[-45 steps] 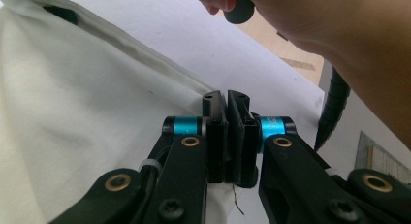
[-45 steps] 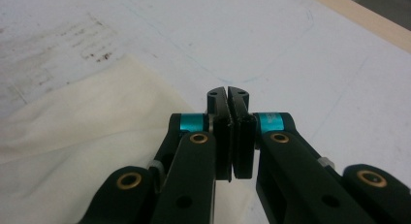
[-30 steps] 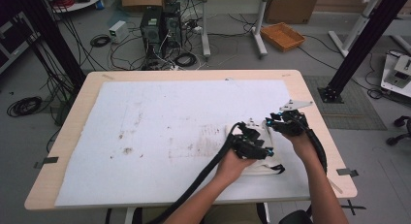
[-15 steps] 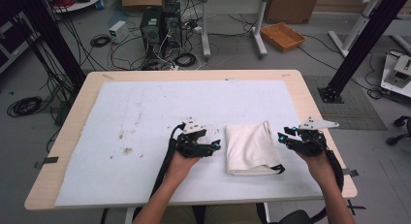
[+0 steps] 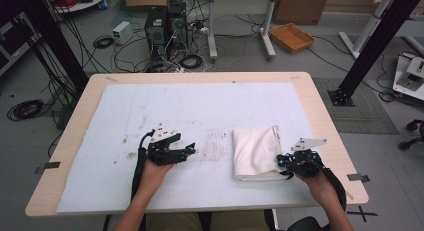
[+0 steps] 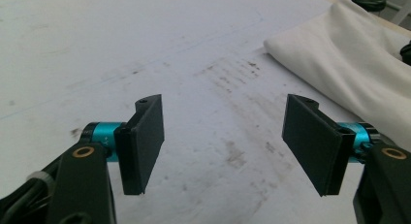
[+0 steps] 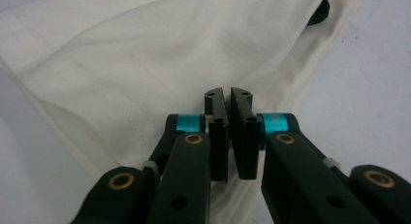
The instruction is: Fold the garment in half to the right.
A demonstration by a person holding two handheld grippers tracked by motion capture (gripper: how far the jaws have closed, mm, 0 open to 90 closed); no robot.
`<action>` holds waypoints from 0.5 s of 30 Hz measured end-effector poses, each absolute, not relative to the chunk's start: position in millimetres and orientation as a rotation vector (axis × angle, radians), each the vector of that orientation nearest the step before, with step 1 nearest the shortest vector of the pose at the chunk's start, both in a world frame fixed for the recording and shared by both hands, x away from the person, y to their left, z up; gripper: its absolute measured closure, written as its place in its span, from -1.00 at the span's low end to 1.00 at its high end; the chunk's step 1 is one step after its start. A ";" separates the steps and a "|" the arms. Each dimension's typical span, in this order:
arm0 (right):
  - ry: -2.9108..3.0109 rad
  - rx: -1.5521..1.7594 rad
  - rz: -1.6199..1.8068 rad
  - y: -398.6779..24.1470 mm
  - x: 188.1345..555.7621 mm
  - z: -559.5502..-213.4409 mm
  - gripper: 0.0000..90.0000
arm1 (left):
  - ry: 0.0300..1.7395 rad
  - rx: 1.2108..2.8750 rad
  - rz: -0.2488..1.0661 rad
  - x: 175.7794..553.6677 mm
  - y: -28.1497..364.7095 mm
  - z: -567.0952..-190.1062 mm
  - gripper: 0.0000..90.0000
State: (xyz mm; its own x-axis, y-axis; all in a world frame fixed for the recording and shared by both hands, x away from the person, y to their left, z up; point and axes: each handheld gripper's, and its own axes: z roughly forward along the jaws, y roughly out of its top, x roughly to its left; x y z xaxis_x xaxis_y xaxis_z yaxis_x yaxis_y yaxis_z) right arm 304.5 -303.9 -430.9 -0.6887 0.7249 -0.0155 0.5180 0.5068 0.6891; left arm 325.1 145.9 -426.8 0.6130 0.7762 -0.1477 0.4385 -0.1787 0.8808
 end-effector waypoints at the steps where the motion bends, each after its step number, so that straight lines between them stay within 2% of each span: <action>1: 2.444 1.025 0.958 -304.2 302.3 -428.2 0.96 | 0.986 1.813 0.417 324.7 150.4 -426.7 -0.30; 11: 2.437 1.077 0.807 -317.6 287.5 -419.6 0.96 | 1.025 1.781 0.421 321.0 176.5 -424.3 -0.30; 12: 2.434 1.099 0.798 -317.8 287.7 -421.2 0.89 | 1.029 1.782 0.421 320.7 176.7 -424.8 -0.30; 13: 2.421 1.120 0.794 -318.3 288.7 -421.4 0.67 | 1.031 1.788 0.422 320.5 176.9 -425.2 -0.30; 14: 2.391 1.137 0.802 -318.6 289.4 -419.1 0.55 | 1.031 1.791 0.420 320.7 176.7 -425.5 -0.30; 15: 2.364 1.134 0.824 -318.4 289.0 -414.5 0.49 | 1.030 1.793 0.418 321.0 176.5 -425.7 -0.30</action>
State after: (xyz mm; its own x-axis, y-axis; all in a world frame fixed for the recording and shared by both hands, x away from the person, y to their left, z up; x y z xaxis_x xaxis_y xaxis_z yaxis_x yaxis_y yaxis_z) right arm 289.0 -318.4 -414.5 -0.5965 0.7974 -0.0912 0.5678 0.4996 0.6542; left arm 321.0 176.5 -425.7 0.5796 0.7982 -0.1640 0.4578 -0.1524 0.8759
